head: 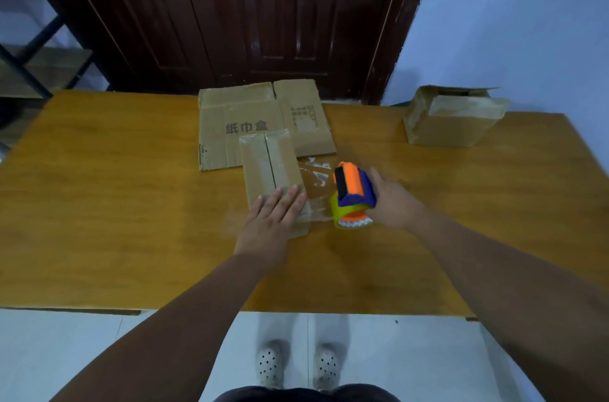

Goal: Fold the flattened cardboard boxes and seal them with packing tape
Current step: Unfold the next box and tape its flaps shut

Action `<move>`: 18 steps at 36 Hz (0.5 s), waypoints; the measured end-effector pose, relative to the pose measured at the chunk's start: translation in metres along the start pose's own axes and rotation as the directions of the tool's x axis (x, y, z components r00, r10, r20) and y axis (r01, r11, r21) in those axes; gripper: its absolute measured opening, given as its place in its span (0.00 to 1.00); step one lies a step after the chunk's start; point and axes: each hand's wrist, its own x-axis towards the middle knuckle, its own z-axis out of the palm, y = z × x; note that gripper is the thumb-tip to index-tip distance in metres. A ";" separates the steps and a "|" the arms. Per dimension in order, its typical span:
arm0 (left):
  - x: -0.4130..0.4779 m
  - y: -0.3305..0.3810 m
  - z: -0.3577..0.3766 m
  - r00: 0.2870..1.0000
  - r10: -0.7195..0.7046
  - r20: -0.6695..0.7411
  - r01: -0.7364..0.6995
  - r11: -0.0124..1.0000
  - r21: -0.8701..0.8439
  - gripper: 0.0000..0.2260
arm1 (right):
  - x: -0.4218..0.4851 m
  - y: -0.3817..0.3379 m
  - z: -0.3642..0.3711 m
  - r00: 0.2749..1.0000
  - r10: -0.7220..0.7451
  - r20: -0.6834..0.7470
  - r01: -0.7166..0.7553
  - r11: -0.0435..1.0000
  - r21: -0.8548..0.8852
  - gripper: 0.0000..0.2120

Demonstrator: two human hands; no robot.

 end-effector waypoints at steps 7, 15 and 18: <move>0.003 0.003 -0.004 1.000 -0.006 0.021 0.006 1.000 -0.007 0.40 | -0.003 0.001 -0.003 1.000 -0.023 -0.004 0.021 0.977 -0.212 0.27; 0.003 -0.001 -0.003 1.000 0.016 0.021 -0.017 1.000 0.008 0.39 | 0.002 -0.007 0.007 1.000 0.006 -0.007 -0.009 0.886 -0.464 0.27; 0.003 -0.001 -0.003 1.000 0.019 0.021 -0.019 1.000 0.008 0.39 | 0.004 -0.011 0.009 1.000 -0.011 -0.029 -0.008 0.813 -0.582 0.28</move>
